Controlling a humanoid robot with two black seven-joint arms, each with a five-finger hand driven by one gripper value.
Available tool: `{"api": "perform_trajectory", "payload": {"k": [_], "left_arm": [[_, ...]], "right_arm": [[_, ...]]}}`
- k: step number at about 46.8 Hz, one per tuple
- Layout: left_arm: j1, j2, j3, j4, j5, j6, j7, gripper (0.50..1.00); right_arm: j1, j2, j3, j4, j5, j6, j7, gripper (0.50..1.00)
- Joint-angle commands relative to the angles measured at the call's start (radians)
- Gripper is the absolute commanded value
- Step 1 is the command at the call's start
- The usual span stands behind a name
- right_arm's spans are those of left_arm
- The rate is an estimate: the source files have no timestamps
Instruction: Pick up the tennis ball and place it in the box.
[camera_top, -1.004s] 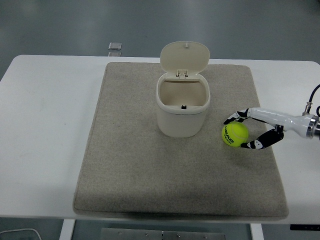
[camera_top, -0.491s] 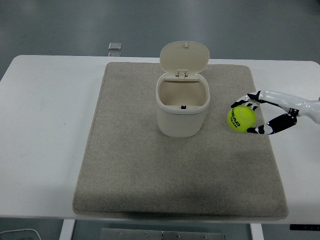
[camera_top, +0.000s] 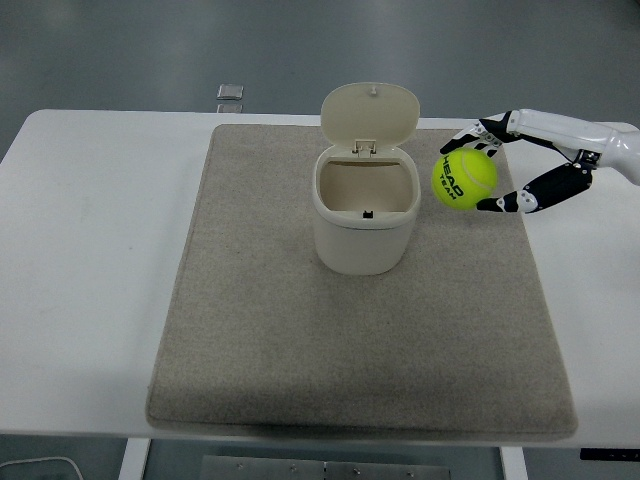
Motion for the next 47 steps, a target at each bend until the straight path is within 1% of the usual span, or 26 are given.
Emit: {"api": "perform_trajectory", "payload": {"k": [1,7,17,22,29,33,36,38,42,45,47], "left_arm": [[0.000,0.000,0.000,0.000,0.000,0.000,0.000,0.992],[0.000,0.000,0.000,0.000,0.000,0.000,0.000,0.992],[0.000,0.000,0.000,0.000,0.000,0.000,0.000,0.992],[0.000,0.000,0.000,0.000,0.000,0.000,0.000,0.992],[0.000,0.000,0.000,0.000,0.000,0.000,0.000,0.992],[0.000,0.000,0.000,0.000,0.000,0.000,0.000,0.992],[0.000,0.000,0.000,0.000,0.000,0.000,0.000,0.992],[0.000,0.000,0.000,0.000,0.000,0.000,0.000,0.992],[0.000,0.000,0.000,0.000,0.000,0.000,0.000,0.992],[0.000,0.000,0.000,0.000,0.000,0.000,0.000,0.992],[0.000,0.000,0.000,0.000,0.000,0.000,0.000,0.992]], "right_arm": [[0.015,0.019,0.002,0.000,0.009,-0.006,-0.001,0.500],[0.025,0.076,0.001,0.000,0.012,-0.019,-0.030,0.500],[0.019,0.148,-0.012,-0.002,0.013,-0.091,-0.084,0.500],[0.017,0.165,-0.015,-0.003,0.013,-0.121,-0.108,0.500],[0.005,0.189,-0.019,-0.006,0.013,-0.140,-0.139,0.500],[0.000,0.191,-0.019,-0.006,0.013,-0.149,-0.145,0.555],[-0.007,0.191,-0.021,-0.006,0.013,-0.151,-0.147,0.609],[-0.011,0.191,-0.021,-0.006,0.013,-0.151,-0.148,0.627],[-0.014,0.191,-0.019,-0.008,0.013,-0.151,-0.148,0.707],[-0.017,0.192,-0.019,-0.006,0.013,-0.151,-0.148,0.737],[-0.018,0.197,-0.019,-0.008,0.013,-0.151,-0.148,0.782]]}}
